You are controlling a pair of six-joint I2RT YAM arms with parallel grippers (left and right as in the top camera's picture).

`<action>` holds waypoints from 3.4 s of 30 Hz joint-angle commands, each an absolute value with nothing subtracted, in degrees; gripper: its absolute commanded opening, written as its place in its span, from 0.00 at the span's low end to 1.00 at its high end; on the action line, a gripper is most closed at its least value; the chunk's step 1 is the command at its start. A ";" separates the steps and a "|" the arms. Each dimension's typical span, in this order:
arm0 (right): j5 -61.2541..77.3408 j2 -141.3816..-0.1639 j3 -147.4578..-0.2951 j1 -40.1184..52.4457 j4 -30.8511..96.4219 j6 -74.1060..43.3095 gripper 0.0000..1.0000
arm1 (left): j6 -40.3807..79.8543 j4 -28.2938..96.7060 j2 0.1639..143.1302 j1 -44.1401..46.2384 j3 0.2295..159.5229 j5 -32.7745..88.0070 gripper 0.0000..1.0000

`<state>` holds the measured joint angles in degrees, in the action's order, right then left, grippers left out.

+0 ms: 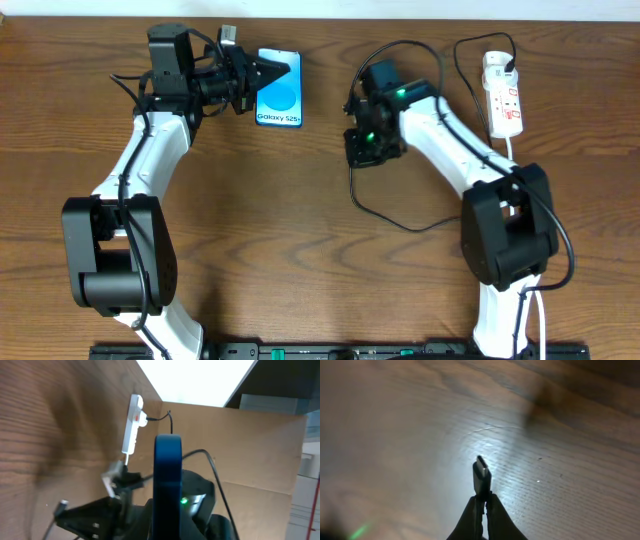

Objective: Plug charger to phone and switch on socket
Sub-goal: 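Lift the cable with the right gripper and orient the tip upward, then move the cable tip toward the phone's bottom port held by left gripper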

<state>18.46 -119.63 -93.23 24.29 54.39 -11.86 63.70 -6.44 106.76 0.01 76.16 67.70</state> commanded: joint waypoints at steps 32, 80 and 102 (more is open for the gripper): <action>4.23 -128.77 -93.03 26.02 47.55 -23.77 0.40 | 67.33 -6.87 106.13 -0.21 76.86 71.42 0.07; 67.68 -119.00 -96.51 15.64 73.28 27.27 0.01 | 65.17 -6.46 106.13 -0.21 76.86 72.05 0.07; 67.64 -113.97 -98.89 20.93 69.23 11.53 0.01 | 59.83 -2.59 106.21 1.19 76.86 54.96 0.07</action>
<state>65.91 -115.09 -97.78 19.20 69.97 15.25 63.44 -2.31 106.76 1.43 76.16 56.21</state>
